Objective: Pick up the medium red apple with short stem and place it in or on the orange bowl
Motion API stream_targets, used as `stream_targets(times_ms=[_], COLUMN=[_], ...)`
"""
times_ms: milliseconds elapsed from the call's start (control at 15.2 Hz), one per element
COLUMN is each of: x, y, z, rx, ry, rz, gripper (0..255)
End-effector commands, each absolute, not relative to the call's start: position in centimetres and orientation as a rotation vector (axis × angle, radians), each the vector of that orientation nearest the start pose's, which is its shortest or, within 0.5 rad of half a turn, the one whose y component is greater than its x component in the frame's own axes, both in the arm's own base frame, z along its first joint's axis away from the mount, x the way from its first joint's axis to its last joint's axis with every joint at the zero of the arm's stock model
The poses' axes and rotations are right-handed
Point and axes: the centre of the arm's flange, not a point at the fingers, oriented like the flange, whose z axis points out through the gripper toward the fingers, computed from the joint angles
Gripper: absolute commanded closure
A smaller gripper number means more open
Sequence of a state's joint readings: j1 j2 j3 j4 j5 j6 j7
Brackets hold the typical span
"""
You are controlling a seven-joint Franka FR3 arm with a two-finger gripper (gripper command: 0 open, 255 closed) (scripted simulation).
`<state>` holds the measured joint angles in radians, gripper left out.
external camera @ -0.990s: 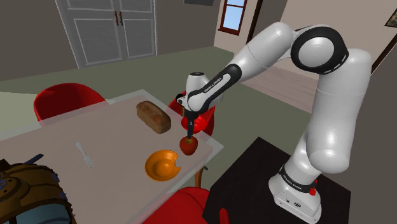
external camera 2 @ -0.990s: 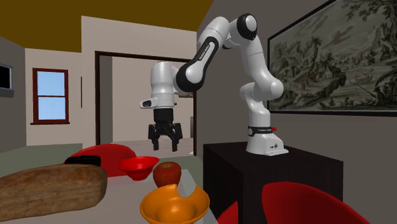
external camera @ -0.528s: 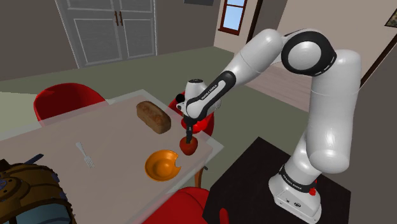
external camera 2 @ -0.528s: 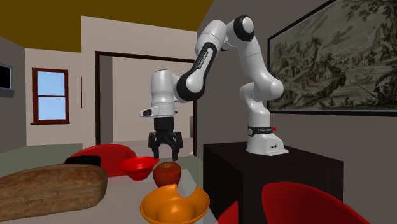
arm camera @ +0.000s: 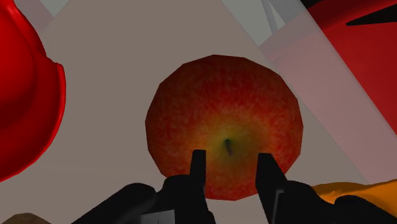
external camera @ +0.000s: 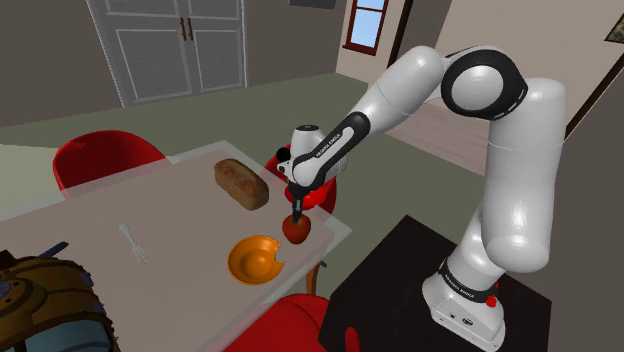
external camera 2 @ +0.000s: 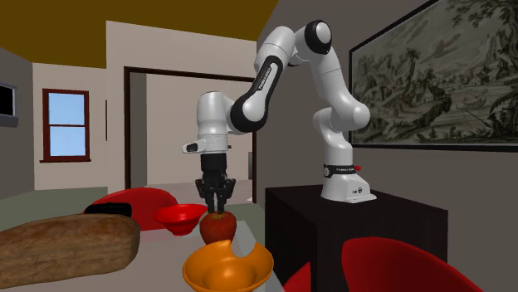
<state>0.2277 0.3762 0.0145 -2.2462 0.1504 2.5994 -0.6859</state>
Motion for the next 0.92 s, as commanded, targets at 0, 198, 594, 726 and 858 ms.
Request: stream_targets(times_ms=[0, 198, 594, 726, 858], x=[52.5, 52.5, 52.5, 52.5, 52.5], y=[12.7, 12.7, 12.7, 12.7, 12.7], z=[19.5, 19.5, 20.6, 21.6, 22.7], rx=[-2.817, -2.817, -2.817, -2.817, -2.817], ry=[-1.187, -1.187, -1.187, -1.187, -1.187], rz=[0.007, 0.007, 0.007, 0.007, 0.007], gripper=[255, 255, 255, 255, 255])
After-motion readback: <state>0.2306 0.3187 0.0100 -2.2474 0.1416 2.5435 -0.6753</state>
